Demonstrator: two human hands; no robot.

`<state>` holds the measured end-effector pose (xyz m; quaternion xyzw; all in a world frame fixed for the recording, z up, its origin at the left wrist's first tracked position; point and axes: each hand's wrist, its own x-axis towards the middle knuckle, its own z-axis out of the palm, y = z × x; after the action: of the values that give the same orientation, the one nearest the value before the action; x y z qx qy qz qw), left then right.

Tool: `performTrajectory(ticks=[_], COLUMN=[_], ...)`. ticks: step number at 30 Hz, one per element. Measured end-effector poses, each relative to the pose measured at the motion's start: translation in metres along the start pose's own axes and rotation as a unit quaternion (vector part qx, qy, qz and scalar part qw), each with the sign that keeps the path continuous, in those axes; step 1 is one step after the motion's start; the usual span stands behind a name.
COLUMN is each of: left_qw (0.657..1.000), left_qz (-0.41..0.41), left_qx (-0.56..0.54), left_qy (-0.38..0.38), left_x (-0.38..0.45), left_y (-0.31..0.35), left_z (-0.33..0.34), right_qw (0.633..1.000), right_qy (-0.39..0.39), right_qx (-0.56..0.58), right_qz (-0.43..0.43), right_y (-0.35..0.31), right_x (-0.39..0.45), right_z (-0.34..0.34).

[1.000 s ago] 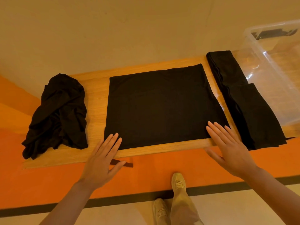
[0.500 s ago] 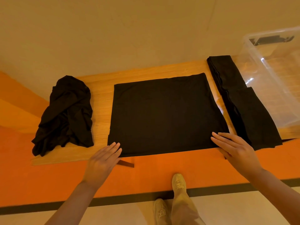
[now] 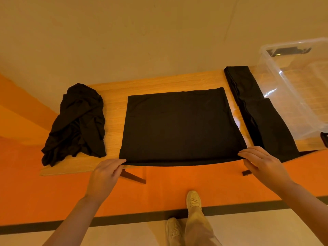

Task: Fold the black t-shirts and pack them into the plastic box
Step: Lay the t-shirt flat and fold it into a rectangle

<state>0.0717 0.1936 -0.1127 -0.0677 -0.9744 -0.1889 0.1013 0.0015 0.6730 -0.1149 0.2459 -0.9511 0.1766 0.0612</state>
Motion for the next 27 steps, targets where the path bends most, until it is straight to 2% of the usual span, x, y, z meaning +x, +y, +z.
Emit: performTrajectory(ticks=[2,5,8,10,14,19,27], left_qw=[0.998,0.994,0.986,0.974,0.955,0.935,0.898], left_qz=[-0.053,-0.084,-0.127,-0.171,-0.221,-0.248,-0.342], left_qx=[-0.034,-0.061,-0.105,-0.144,-0.194,-0.243,-0.260], left_qy=[0.000,0.015,0.031,0.042,0.045,0.077,0.092], left_x=[0.002,0.007,0.014,0.020,0.037,0.066,0.148], left_y=[-0.003,-0.001,0.004,0.008,0.011,0.012,0.012], left_z=[-0.004,-0.017,-0.029,-0.036,-0.042,-0.047,-0.055], right_qw=[1.000,0.998,0.990,0.982,0.956,0.897,0.854], right_qy=[-0.008,-0.014,-0.033,-0.015,-0.009,0.017,0.040], right_qx=[0.005,0.026,0.092,0.148,0.235,0.359,0.429], right_qz=[0.005,0.060,0.102,0.119,0.174,0.257,0.293], right_y=[0.003,0.012,0.014,0.006,0.004,0.008,0.027], right_x=[-0.001,0.001,0.007,0.014,0.031,0.063,0.136], right_z=[-0.006,-0.016,-0.028,-0.042,-0.053,-0.060,-0.068])
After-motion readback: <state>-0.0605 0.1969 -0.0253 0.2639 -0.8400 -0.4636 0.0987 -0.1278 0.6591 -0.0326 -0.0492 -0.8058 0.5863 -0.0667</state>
